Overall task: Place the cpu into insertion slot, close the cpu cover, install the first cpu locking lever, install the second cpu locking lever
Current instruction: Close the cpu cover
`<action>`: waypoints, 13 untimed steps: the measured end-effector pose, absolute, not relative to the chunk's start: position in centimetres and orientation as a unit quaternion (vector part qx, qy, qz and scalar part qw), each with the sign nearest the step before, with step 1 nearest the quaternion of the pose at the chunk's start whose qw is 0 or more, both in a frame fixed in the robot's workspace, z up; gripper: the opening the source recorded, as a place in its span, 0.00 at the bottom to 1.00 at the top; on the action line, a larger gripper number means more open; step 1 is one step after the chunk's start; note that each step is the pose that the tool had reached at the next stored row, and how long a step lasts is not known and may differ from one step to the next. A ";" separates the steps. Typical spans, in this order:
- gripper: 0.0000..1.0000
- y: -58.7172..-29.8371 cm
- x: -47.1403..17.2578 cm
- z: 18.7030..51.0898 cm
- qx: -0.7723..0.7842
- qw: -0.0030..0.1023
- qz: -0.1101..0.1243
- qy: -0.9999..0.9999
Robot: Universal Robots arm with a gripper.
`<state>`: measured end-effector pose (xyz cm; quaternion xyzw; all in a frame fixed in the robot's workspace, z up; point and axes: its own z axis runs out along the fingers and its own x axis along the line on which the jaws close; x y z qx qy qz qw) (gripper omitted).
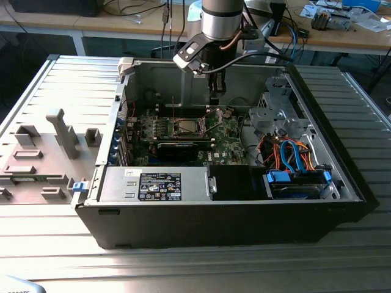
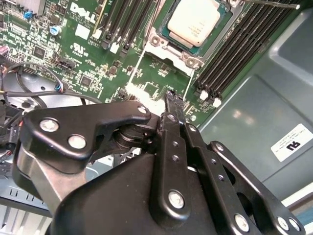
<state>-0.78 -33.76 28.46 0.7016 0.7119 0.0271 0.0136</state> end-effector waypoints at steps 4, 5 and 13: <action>0.11 -33.8 -0.3 28.4 0.702 0.013 0.027 0.712; 0.11 -33.8 -0.2 28.4 0.702 0.013 0.027 0.712; 0.11 -34.1 0.4 28.3 0.702 0.013 0.027 0.712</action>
